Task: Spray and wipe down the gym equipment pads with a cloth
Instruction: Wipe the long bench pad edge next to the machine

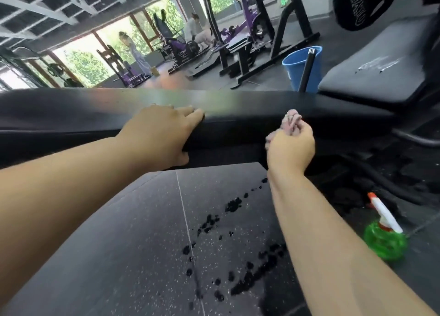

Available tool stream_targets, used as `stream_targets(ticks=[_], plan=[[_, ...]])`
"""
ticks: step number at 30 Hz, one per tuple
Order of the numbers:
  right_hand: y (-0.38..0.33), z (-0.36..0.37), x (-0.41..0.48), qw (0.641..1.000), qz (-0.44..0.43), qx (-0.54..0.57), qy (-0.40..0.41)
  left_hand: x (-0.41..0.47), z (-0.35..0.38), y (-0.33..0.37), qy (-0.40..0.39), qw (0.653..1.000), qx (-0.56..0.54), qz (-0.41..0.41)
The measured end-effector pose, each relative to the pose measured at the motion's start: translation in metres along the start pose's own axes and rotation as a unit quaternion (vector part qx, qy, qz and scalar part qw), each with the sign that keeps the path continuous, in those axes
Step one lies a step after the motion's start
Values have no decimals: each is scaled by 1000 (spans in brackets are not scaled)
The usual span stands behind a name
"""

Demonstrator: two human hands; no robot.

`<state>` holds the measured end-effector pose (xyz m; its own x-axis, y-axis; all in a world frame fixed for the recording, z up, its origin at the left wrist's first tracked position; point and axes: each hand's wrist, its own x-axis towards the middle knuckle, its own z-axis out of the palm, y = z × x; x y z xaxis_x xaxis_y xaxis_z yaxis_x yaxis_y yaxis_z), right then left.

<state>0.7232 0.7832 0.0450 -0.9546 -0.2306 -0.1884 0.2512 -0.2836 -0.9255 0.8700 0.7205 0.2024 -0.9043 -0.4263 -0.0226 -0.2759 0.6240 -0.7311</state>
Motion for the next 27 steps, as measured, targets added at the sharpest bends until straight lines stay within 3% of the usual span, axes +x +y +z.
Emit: stream_targets(ticks=[7,11,13,18,23,25,27], plan=[[-19,25,-117,979,-61,72,-181,-28,-11,-26,-11,998,-39,47],[-9,7,-68,998,9,62,-28,-60,-3,-57,20,999,20,27],[-4,7,-60,999,38,37,-13,-65,-2,-65,17,1000,-20,6],[-8,44,-128,989,-45,60,-124,-62,1,-62,7,997,-74,-16],[-24,49,-192,951,-90,129,-267,-63,6,-67,1,997,-75,-3],[-27,37,-161,953,-61,178,-237,-61,5,-69,-5,998,-67,19],[-28,25,-117,973,-16,184,-138,-67,2,-73,-12,999,-36,26]])
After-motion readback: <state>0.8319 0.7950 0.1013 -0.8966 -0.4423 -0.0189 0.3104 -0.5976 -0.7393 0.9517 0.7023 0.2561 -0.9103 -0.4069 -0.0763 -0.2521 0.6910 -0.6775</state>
